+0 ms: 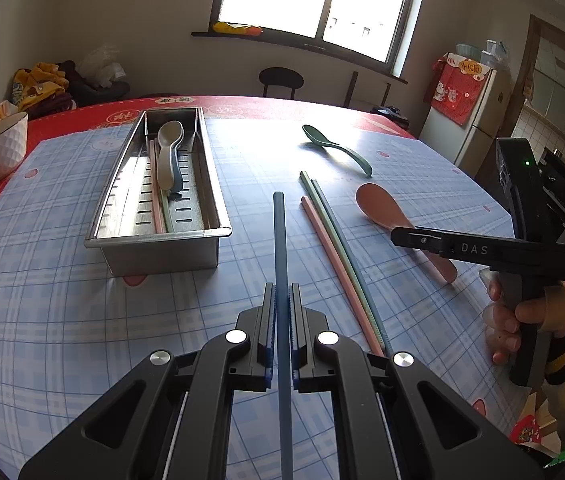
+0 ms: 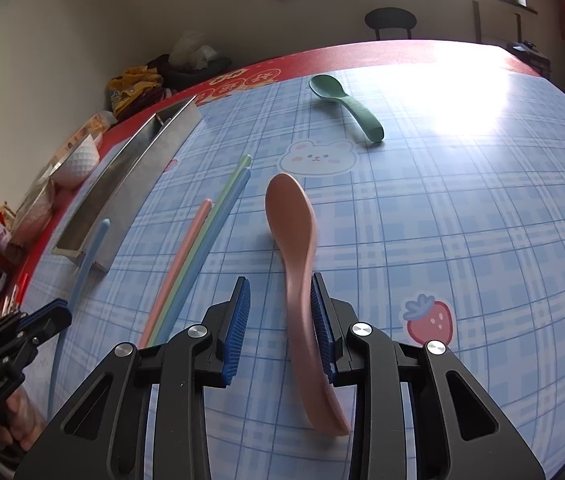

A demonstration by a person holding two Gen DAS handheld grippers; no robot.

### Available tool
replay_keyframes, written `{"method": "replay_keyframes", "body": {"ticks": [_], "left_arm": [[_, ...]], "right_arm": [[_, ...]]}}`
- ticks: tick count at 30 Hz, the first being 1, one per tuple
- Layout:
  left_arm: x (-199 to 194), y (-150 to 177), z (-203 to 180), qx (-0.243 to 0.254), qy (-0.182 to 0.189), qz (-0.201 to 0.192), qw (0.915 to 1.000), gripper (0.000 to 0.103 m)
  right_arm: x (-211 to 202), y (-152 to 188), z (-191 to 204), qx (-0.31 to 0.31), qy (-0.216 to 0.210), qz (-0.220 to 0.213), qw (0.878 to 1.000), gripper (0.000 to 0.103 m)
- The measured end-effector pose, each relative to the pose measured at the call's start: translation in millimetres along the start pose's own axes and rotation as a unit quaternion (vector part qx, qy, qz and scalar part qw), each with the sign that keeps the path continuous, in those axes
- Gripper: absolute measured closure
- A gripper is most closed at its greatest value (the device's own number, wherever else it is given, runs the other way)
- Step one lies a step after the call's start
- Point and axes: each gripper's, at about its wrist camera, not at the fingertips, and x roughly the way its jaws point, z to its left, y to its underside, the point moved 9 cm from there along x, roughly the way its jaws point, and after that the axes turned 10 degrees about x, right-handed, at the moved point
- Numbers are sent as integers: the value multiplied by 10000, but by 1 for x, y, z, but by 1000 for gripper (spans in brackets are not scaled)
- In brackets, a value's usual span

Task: Organize utensils
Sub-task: 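Grasp and lift the pink spoon with the right tool while the left holds the stick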

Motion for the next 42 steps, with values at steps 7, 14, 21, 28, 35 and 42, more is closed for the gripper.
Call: {"method": "replay_keyframes", "body": {"ticks": [7, 14, 21, 28, 35, 42], "left_arm": [[0, 0, 1, -29, -13, 10, 10000, 97], [0, 0, 1, -34, -14, 8, 10000, 97], [1, 0, 1, -16, -28, 19, 10000, 97], [4, 0, 3, -18, -58, 31, 10000, 97], [3, 0, 2, -28, -57, 16, 10000, 97], [0, 0, 2, -57, -34, -41, 10000, 97]], "right_arm": [[3, 2, 4, -61, -151, 108, 9998, 91], [2, 2, 8, -92, -281, 104, 9995, 94], [-6, -1, 8, 8, -535, -65, 9985, 97], [-4, 1, 12, -122, -556, 35, 9984, 97], [0, 5, 19, -370, -365, 88, 9986, 96], [5, 9, 28, -726, -16, 127, 9973, 95]]}}
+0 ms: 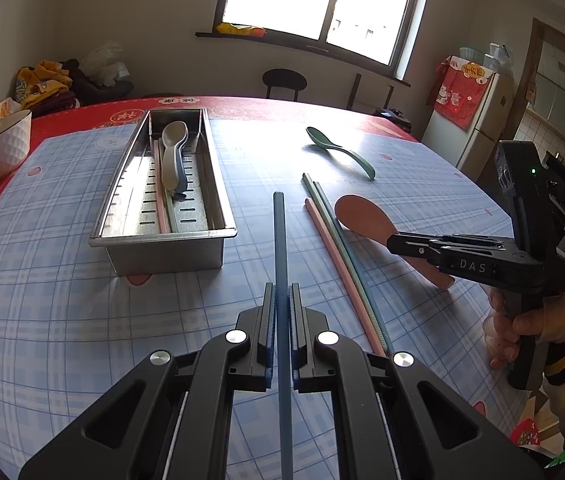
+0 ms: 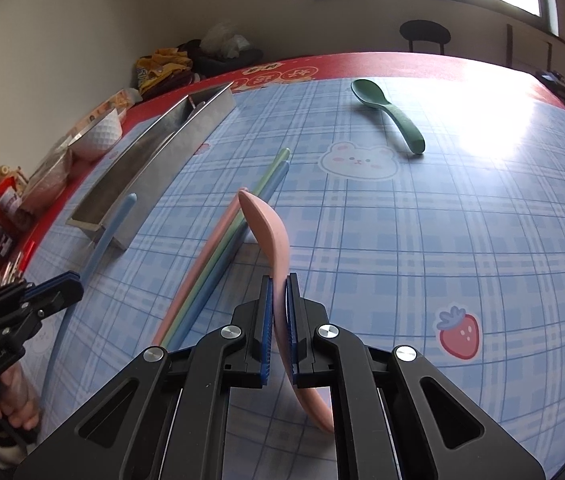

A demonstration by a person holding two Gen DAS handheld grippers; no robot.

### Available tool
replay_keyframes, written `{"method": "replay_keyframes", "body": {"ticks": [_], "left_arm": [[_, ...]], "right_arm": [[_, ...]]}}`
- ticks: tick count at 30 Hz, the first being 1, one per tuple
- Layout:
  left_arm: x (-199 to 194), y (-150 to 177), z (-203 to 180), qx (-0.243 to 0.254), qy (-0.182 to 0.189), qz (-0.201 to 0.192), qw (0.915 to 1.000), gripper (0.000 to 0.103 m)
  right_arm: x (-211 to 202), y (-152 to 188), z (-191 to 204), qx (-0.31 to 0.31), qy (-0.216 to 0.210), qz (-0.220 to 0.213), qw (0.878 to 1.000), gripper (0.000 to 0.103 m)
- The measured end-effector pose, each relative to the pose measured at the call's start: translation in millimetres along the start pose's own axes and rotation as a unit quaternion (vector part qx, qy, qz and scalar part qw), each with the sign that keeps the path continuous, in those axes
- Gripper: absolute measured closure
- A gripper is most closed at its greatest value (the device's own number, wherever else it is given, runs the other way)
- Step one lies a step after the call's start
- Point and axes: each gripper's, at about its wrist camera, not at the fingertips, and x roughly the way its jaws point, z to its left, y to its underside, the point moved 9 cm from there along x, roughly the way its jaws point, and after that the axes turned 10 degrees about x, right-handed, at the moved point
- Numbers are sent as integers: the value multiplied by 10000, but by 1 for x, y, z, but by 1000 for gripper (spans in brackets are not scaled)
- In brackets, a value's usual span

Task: Organize utensils
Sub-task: 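Grasp and lift the pink spoon with the right tool while the left holds the stick, then lower the blue stick into the tray with the left tool while the right carries the spoon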

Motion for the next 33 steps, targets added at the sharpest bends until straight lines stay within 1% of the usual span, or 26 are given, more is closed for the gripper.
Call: {"method": "replay_keyframes", "body": {"ticks": [3, 12, 16, 19, 21, 24, 28, 33], "left_arm": [[-2, 0, 0, -19, 5, -32, 10000, 97], [-5, -1, 1, -53, 9, -75, 10000, 97], [-6, -2, 2, -75, 5, -90, 9999, 97], [-6, -2, 2, -85, -36, -94, 9999, 97], [-7, -2, 3, -85, -60, -101, 9999, 97], [-8, -3, 2, -89, -67, -132, 9999, 97], [-10, -5, 3, -95, -116, -133, 9998, 97], [-15, -12, 10, -290, 0, -120, 9995, 97]], "right_arm": [[4, 1, 2, -135, 151, 82, 9998, 94], [4, 4, 6, -402, 455, 19, 9982, 96], [-4, 0, 4, -266, 260, -157, 9992, 96], [-12, -5, -1, -55, 29, -323, 9995, 96], [-16, -7, -4, 93, -207, -381, 9990, 96], [-19, -9, -10, 323, -417, -422, 9977, 96], [-20, -11, -11, 375, -499, -451, 9970, 96], [-20, -10, -11, 395, -587, -430, 9966, 96]]}}
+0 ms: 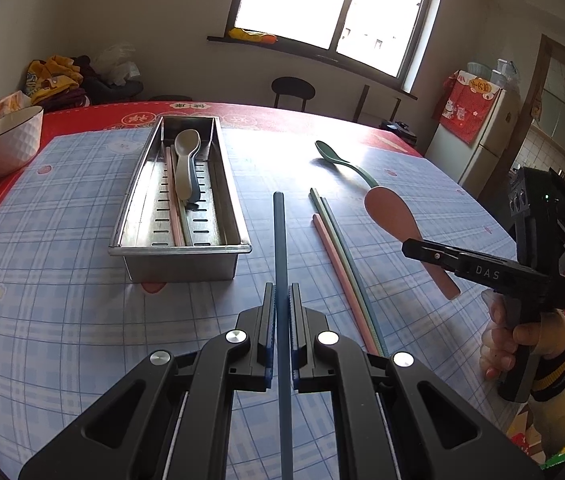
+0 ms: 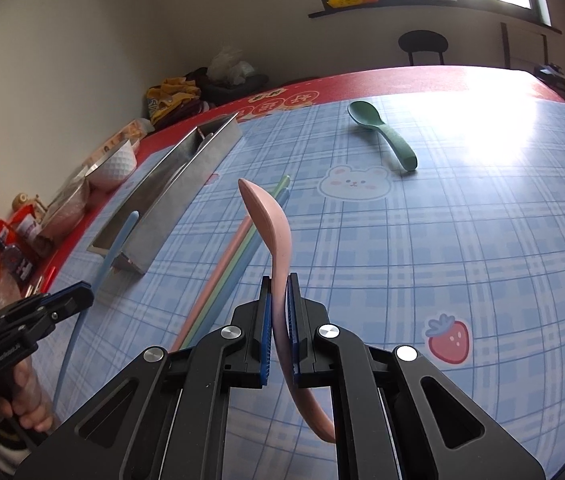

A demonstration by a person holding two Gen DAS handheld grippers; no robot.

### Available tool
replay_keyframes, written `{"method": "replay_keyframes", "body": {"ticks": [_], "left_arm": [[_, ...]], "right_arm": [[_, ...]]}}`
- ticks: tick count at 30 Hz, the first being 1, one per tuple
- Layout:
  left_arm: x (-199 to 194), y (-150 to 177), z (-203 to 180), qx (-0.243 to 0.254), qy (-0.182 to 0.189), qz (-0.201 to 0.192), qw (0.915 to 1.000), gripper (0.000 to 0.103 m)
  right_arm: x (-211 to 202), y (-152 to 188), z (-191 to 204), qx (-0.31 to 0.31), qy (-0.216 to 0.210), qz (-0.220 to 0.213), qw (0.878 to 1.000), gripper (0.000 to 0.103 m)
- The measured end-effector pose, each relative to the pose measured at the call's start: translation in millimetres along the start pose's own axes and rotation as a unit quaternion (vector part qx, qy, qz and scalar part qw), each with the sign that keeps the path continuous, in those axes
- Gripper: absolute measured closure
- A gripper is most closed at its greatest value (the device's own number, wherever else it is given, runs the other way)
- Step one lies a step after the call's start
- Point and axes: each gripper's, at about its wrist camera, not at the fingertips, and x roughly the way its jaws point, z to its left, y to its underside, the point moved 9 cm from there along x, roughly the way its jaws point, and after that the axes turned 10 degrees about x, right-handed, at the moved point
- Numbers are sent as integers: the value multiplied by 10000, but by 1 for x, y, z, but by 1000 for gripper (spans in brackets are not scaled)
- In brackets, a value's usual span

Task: Organize utensils
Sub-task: 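Lower the blue stick into the tray with the left tool while the right carries the spoon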

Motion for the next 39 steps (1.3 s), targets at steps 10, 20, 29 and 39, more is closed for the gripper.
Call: {"method": "replay_keyframes", "body": {"ticks": [10, 20, 29, 39], "left_arm": [[-9, -62, 41, -268, -351, -300, 9986, 97], [58, -129, 110, -783, -983, 108, 9920, 97], [119, -106, 140, -849, -1332, 1075, 9816, 97], [114, -100, 135, -492, -1357, 1095, 9835, 79]], "right_arm": [[-2, 0, -4, 214, -289, 29, 9994, 96], [-2, 1, -3, 295, -435, 57, 9986, 96], [-4, 0, -5, 374, -566, 75, 9977, 96], [-3, 0, -5, 412, -594, 67, 9974, 96]]}}
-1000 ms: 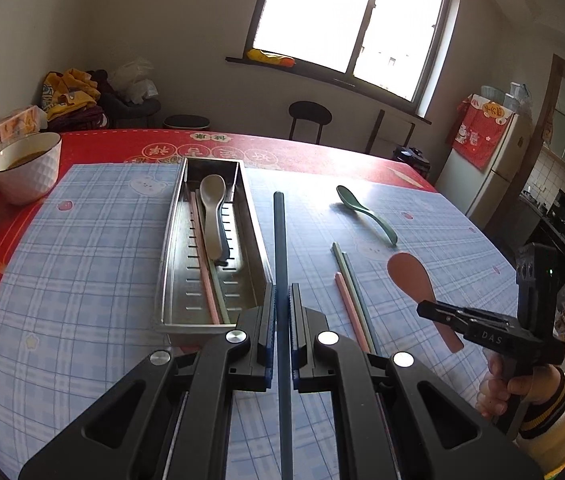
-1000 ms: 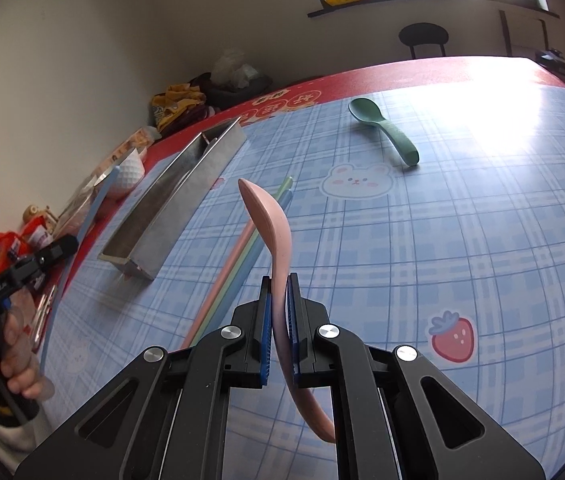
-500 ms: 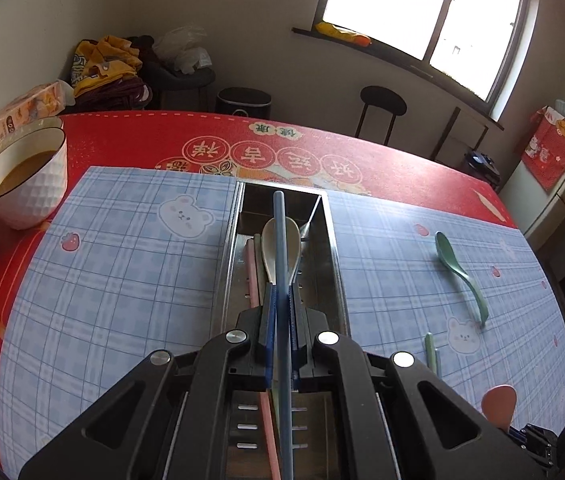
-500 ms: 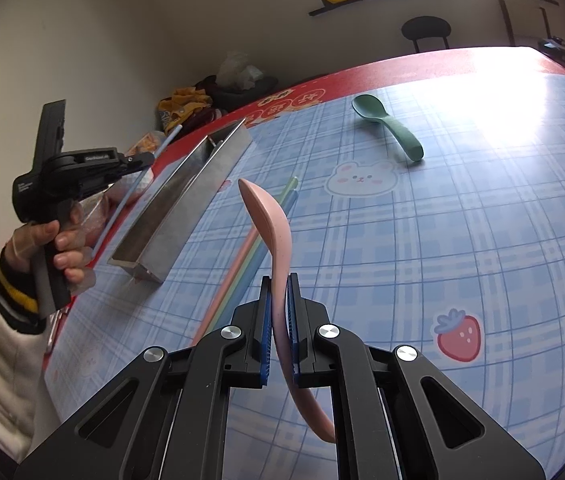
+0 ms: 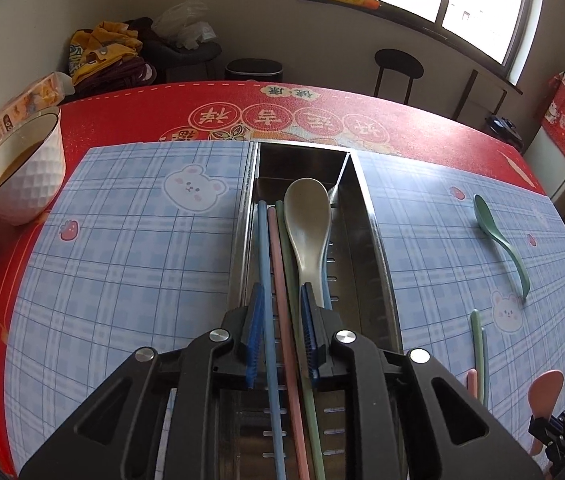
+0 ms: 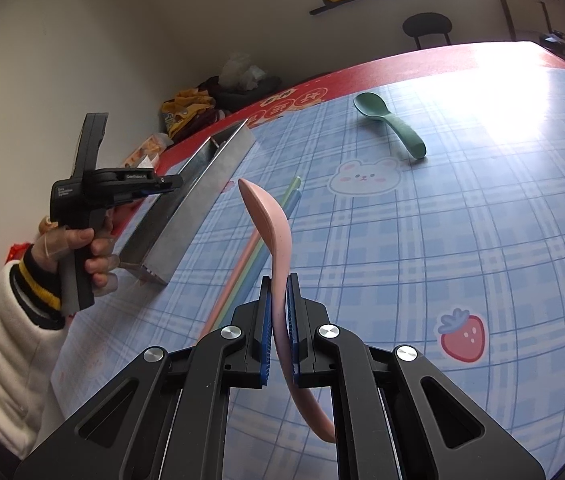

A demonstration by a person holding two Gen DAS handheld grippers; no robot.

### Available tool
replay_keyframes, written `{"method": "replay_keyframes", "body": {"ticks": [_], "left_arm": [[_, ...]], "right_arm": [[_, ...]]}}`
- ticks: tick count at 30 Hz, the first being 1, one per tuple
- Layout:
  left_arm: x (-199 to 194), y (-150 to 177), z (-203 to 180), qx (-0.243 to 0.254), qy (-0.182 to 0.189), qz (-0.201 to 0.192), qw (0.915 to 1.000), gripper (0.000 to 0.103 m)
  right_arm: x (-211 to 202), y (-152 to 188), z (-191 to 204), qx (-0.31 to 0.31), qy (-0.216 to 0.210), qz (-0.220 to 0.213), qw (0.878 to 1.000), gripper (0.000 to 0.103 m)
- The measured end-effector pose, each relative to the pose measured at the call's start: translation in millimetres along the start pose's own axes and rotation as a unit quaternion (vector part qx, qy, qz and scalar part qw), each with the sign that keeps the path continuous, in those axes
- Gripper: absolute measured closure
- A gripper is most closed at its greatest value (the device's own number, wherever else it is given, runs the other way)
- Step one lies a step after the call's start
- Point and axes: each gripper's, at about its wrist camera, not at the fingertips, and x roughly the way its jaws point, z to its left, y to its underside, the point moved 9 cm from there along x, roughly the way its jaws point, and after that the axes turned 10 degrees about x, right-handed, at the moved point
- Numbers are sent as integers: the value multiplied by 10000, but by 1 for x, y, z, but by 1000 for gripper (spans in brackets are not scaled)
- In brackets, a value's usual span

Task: Organize utensils
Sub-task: 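Lower the blue stick into the tray with the left tool while the right carries the spoon, then lower the pink spoon into the steel tray and open the right tool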

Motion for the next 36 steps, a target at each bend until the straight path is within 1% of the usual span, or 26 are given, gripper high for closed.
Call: {"method": "replay_keyframes", "body": {"ticks": [1, 3, 4, 6, 8, 9, 10, 13, 15, 18, 20, 22, 24, 26, 28, 31, 36], "left_arm": [[-5, 1, -3, 95, -6, -82, 9999, 76], [-17, 4, -10, 336, -53, -265, 9991, 66], [-24, 6, -13, 451, -91, -370, 9983, 63], [-37, 10, -18, 681, -171, -601, 9957, 51], [-48, 15, -20, 842, -268, -798, 9929, 43], [-52, 18, -19, 889, -290, -881, 9917, 38], [-56, 20, -19, 917, -305, -947, 9908, 37], [-65, 29, -14, 928, -363, -1118, 9887, 26], [-71, 34, -10, 912, -455, -1247, 9869, 12], [-76, 39, -1, 865, -485, -1386, 9854, 6], [-76, 41, 4, 797, -439, -1408, 9858, 6], [-77, 43, 11, 696, -414, -1474, 9858, 6], [-75, 45, 15, 584, -302, -1506, 9864, 6], [-74, 47, 18, 491, -181, -1489, 9875, 6], [-76, 48, 20, 434, -193, -1509, 9874, 6], [-80, 46, 23, 400, -237, -1611, 9858, 6], [-83, 46, 31, 280, -386, -1718, 9840, 6]], "right_arm": [[-1, 0, 0, 14, -15, -17, 10000, 96], [-3, -1, -2, 58, -56, -38, 10000, 96], [-3, -1, -2, 82, -76, -44, 9999, 96], [-4, -2, -4, 133, -98, -68, 9998, 96], [-3, -2, -5, 163, -65, -63, 9998, 96], [-3, -3, -5, 165, -33, -63, 9998, 96], [-2, -2, -5, 157, 7, -56, 9999, 96], [1, -2, -6, 129, 144, -36, 9998, 96], [3, -2, -7, 134, 232, -20, 9996, 96], [6, -2, -9, 161, 375, -5, 9992, 96], [8, -2, -11, 146, 533, 8, 9985, 96], [11, -3, -15, 119, 827, 52, 9965, 96], [12, -5, -16, 63, 1076, 50, 9942, 96], [12, -8, -13, -4, 1202, 19, 9928, 96], [12, -15, -7, -17, 1214, -23, 9926, 96], [15, -31, 9, 64, 1050, -96, 9944, 96], [46, -57, 56, 110, 660, -10, 9978, 96]]}}
